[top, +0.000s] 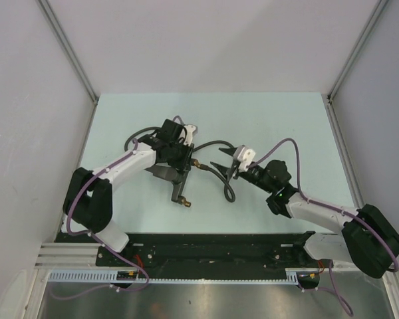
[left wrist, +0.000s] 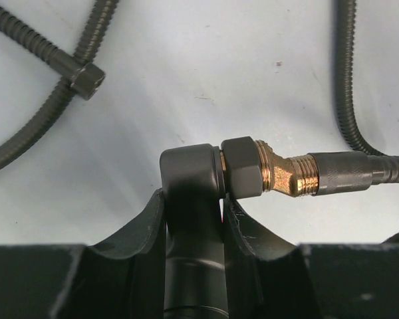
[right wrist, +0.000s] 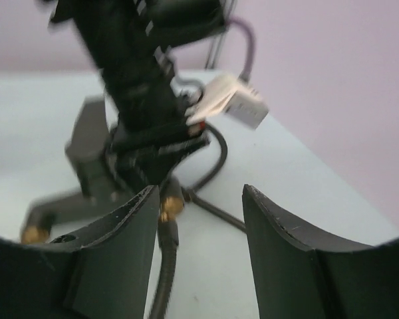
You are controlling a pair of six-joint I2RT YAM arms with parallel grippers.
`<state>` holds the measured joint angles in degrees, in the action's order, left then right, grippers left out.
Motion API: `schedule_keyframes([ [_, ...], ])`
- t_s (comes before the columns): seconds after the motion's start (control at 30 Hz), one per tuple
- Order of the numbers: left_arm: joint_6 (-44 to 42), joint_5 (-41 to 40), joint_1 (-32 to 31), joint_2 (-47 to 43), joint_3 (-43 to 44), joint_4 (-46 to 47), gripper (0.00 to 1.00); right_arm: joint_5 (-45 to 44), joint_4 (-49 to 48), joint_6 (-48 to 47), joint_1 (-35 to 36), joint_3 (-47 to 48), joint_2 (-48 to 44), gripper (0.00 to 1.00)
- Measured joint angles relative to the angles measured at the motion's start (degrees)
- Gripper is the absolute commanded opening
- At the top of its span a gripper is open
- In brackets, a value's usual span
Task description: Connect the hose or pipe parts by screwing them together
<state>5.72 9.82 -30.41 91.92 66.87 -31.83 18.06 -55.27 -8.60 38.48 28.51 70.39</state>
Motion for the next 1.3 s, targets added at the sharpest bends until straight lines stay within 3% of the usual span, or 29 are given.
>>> schedule_keyframes([
  [0.2, 0.33, 1.38, 1.42, 0.02, 0.00, -0.81, 0.00, -0.26, 17.27, -28.68, 5.81, 0.09, -1.75, 0.58],
  [0.43, 0.37, 3.63, 1.40, 0.04, 0.00, -1.36, 0.00, -5.62, 23.96, -46.12, 11.72, 1.97, 3.50, 0.57],
  [1.0, 0.39, 5.77, 1.40, 0.68, 0.00, -1.79, 0.00, -14.64, 24.06, -58.97, 14.71, 7.52, 16.31, 0.40],
  [1.23, 0.42, 6.47, 1.49, 1.18, 0.00, -2.01, 0.00, -15.02, 21.09, -58.07, 14.60, 7.65, 17.84, 0.00],
  [1.3, 0.46, 6.56, 1.57, 1.20, 0.00, -2.21, 0.00, -14.45, 20.65, -56.94, 14.47, 7.65, 18.08, 0.00],
])
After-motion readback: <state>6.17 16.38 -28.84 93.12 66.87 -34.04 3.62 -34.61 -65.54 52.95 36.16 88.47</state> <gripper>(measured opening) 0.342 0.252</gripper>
